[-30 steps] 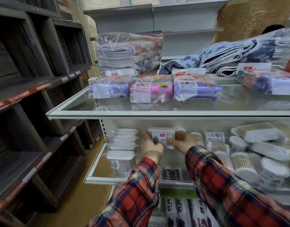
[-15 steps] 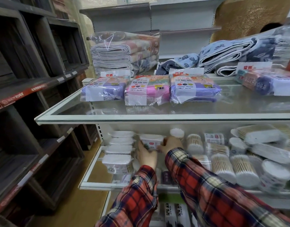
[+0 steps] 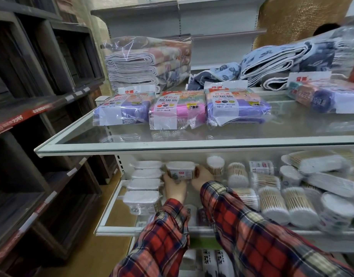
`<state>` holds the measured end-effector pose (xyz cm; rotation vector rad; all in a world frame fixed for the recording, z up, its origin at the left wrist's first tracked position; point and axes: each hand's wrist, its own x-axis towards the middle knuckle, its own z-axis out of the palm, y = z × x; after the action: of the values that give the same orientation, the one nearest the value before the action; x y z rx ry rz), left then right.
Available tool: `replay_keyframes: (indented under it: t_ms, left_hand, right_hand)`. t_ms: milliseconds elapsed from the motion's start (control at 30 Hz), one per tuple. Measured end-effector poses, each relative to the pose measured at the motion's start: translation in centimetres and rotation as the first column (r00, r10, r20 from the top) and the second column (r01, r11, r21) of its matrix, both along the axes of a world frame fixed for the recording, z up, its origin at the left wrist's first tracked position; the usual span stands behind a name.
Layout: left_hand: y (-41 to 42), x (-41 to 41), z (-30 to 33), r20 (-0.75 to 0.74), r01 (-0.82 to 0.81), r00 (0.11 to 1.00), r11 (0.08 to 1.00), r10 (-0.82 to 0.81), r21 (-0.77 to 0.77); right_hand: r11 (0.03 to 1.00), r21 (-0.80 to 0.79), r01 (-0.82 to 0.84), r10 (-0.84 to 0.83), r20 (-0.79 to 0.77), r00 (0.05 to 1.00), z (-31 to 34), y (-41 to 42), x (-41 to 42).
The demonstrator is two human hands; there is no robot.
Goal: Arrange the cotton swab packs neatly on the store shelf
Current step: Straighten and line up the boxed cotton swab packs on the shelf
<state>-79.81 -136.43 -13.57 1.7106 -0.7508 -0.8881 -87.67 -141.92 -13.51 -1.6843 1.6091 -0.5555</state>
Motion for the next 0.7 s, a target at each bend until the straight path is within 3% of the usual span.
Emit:
replay_keyframes:
  t_ms: [233,600,700]
  left_hand:
    - [0.2,0.3,0.6,0.076,-0.008,0.997,0.997,0.001,0.08]
    - [-0.7,-0.1,-0.2,-0.102,0.008,0.995,0.999,-0.012,-0.041]
    - [-0.7,-0.2,-0.8,-0.091,-0.002,0.996,0.999,-0.001,-0.038]
  right_hand:
    - [1.0,0.014,0.007,-0.007,0.04,0.999,0.2,0.5,0.0]
    - [1.0,-0.011,0.007,-0.005,0.111,0.994,0.3,1.4,0.1]
    - [0.999,-0.015,0.039,-0.037,0.098,0.994,0.3,1.5,0.2]
